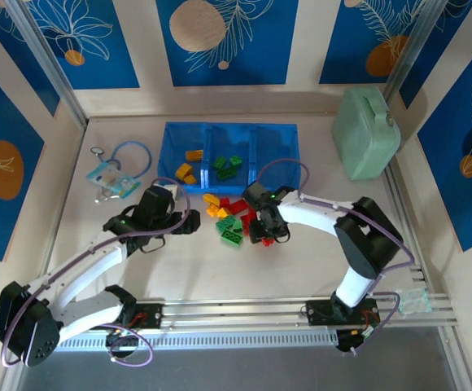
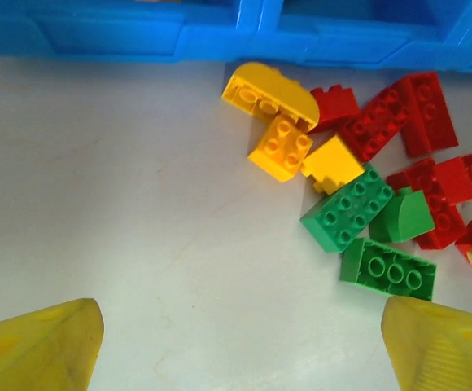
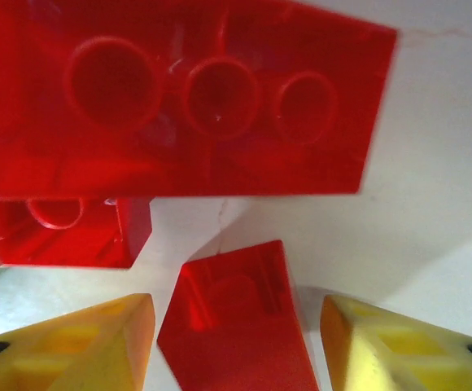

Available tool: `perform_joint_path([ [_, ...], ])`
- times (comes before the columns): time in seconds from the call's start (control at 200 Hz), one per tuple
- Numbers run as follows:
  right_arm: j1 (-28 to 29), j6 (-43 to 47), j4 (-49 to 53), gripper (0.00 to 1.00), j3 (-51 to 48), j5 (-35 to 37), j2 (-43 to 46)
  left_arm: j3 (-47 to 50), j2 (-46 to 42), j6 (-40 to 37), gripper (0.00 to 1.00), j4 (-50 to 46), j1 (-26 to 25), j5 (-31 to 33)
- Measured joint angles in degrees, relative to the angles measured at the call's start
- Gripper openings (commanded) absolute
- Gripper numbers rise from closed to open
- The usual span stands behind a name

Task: Sort the legos into containers by color
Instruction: Pick up the lego from the center of the table, then place the lego in the container.

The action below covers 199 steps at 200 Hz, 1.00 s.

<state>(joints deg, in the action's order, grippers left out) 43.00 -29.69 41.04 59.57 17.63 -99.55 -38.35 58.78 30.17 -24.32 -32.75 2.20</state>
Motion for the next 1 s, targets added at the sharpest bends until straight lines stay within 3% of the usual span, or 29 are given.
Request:
perform_joint_path([
  [0.19, 0.8, -1.3, 2.2, 0.28, 2.6, 2.2, -0.8, 0.5, -0.2, 0.0, 0.88, 0.1, -0.1, 0.4],
  [0.36, -0.5, -0.3, 6.2, 0.26, 8.5, 4.3, 0.9, 0.5, -0.2, 0.0, 0.88, 0.8, -0.3, 0.4],
  [0.53, -8.7, 3.3, 7.3, 0.27, 20.6, 4.9, 3.8, 0.5, -0.2, -0.3, 0.88, 1.2, -2.7, 1.3],
  [0.68, -16.9, 6.1, 7.2, 0.27, 31.0, 4.6, -0.3, 0.6, -0.2, 0.0, 0.88, 1.2, -7.3, 2.8],
  [0.815, -20.9, 7.5, 7.9, 0.35, 38.4, 4.5, -8.7, 1.0, 0.0, 1.1, 0.88, 1.3, -11.6, 3.8],
  [0.901, -22.1, 7.9, 8.0, 0.74, 39.7, 4.4, -12.3, 1.0, 1.1, 1.6, 0.88, 1.8, -14.2, 4.0],
  [0.996, -23.0, 8.5, 9.1, 0.82, 40.0, 3.5, -13.3, 1.0, 3.8, 2.4, 0.88, 2.9, -16.8, 4.1],
])
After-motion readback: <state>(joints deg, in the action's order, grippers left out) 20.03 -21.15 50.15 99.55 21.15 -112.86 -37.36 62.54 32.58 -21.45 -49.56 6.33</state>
